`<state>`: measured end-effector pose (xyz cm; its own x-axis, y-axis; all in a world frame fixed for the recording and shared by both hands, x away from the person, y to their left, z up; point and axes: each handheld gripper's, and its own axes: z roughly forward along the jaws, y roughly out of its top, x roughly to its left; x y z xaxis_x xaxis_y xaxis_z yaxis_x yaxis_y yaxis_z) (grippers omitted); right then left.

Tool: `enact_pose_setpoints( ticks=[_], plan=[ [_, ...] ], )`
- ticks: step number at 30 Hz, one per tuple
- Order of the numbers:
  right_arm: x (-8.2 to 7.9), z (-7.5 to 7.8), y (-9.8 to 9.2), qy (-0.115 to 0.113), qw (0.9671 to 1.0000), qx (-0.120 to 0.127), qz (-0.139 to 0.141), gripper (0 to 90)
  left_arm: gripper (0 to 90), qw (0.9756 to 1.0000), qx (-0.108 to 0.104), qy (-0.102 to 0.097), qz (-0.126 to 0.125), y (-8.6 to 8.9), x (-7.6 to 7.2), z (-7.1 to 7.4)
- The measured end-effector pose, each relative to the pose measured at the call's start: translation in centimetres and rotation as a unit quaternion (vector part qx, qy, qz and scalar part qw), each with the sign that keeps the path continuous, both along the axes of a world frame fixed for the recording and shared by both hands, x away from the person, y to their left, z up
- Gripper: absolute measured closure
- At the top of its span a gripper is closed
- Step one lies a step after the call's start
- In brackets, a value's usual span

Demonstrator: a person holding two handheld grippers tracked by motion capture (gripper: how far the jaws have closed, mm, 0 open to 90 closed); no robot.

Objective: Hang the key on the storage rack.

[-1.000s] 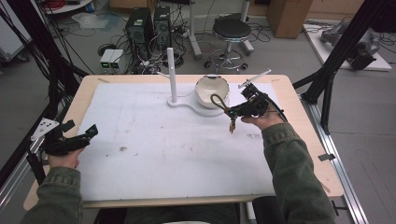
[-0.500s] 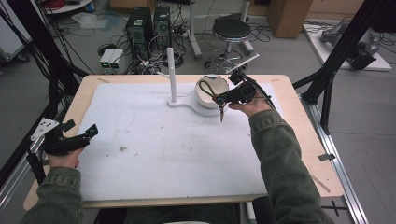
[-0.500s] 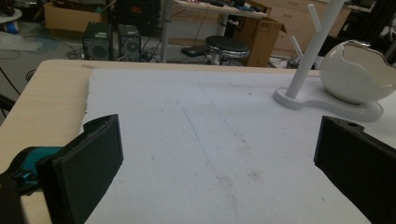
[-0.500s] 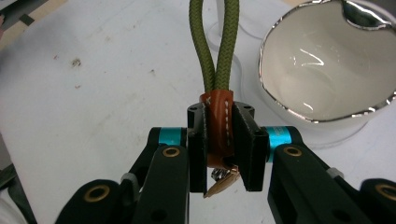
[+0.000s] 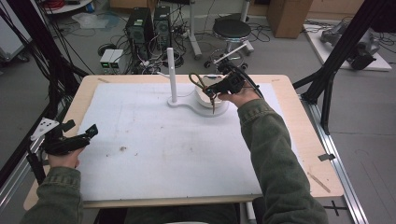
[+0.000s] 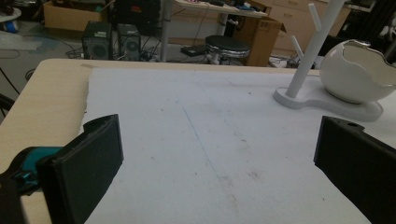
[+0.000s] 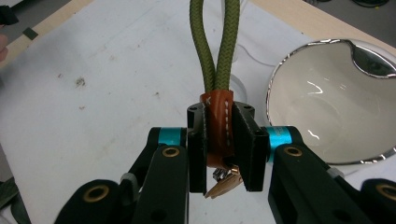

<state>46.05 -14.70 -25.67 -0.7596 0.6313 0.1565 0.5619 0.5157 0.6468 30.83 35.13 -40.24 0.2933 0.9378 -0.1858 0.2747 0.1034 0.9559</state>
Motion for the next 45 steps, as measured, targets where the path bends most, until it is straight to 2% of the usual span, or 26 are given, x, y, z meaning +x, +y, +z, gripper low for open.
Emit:
enact_pose_setpoints(
  ticks=[5, 17, 27, 29, 33, 45],
  plan=[
    [0.5, -0.1, 1.0, 0.002, 0.9999, -0.010, -0.002, 75.9, 1.7, 1.0000, 0.000, 0.001, 0.001, 0.0, 0.0, 0.0],
    [1.5, -0.4, 2.9, 0.001, 1.0000, -0.005, -0.002, 75.7, 1.7, 1.0000, -0.001, 0.000, 0.002, 0.1, 0.1, 0.0],
    [2.0, 0.3, 3.8, -0.001, 1.0000, -0.001, 0.003, 75.6, 1.7, 1.0000, -0.003, 0.000, 0.003, 0.1, 0.1, 0.0],
    [2.0, 0.6, 4.2, -0.005, 1.0000, -0.007, 0.004, 75.6, 1.7, 1.0000, -0.004, 0.000, 0.003, 0.2, 0.1, 0.0],
    [2.2, 1.1, 5.0, -0.011, 0.9999, -0.002, 0.009, 75.5, 1.7, 1.0000, -0.005, 0.000, 0.002, 0.2, 0.0, 0.0],
    [2.7, 1.1, 6.6, -0.009, 0.9998, 0.000, 0.020, 75.3, 1.7, 1.0000, -0.005, 0.000, 0.002, 0.3, 0.0, 0.0]
  ],
)
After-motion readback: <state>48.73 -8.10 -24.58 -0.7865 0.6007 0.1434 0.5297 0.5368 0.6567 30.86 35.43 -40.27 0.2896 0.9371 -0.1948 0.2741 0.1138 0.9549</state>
